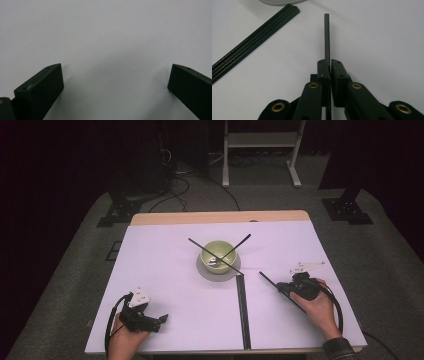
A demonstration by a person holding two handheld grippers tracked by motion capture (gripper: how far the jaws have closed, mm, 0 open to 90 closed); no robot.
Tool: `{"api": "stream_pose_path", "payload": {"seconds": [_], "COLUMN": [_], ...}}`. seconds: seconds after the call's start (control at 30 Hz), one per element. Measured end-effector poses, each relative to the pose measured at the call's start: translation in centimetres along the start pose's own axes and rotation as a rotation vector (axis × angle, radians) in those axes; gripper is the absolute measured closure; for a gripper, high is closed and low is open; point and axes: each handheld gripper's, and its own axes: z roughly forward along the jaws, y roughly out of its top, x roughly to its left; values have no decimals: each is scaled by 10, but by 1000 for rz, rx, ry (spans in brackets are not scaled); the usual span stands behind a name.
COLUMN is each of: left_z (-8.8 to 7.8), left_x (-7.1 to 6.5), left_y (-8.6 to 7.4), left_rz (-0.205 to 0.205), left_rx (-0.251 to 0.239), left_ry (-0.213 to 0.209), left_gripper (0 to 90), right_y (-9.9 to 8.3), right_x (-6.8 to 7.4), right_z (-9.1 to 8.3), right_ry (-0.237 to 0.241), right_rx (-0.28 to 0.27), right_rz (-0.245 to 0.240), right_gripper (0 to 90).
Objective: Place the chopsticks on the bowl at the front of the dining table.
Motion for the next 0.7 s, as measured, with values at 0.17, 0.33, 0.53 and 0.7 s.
{"api": "stream_pose_path", "payload": {"seconds": [0.17,0.33,0.53,0.7], "left_z": [0,0,0,0], "left_x": [0,0,0,0], "left_y": [0,0,0,0], "left_rz": [0,0,0,0], "left_rx": [0,0,0,0], "left_ry": [0,0,0,0], "left_gripper": [0,0,0,0], "right_y": [3,9,16,22], "right_x": [1,3,7,9], "right_z": [-3,-7,-5,-6], "right_ry": [11,13,14,12], "right_rx": [-7,-22,-22,-33], "right_rz": [-1,-8,-19,-24], "right_gripper": [861,861,861,861]}}
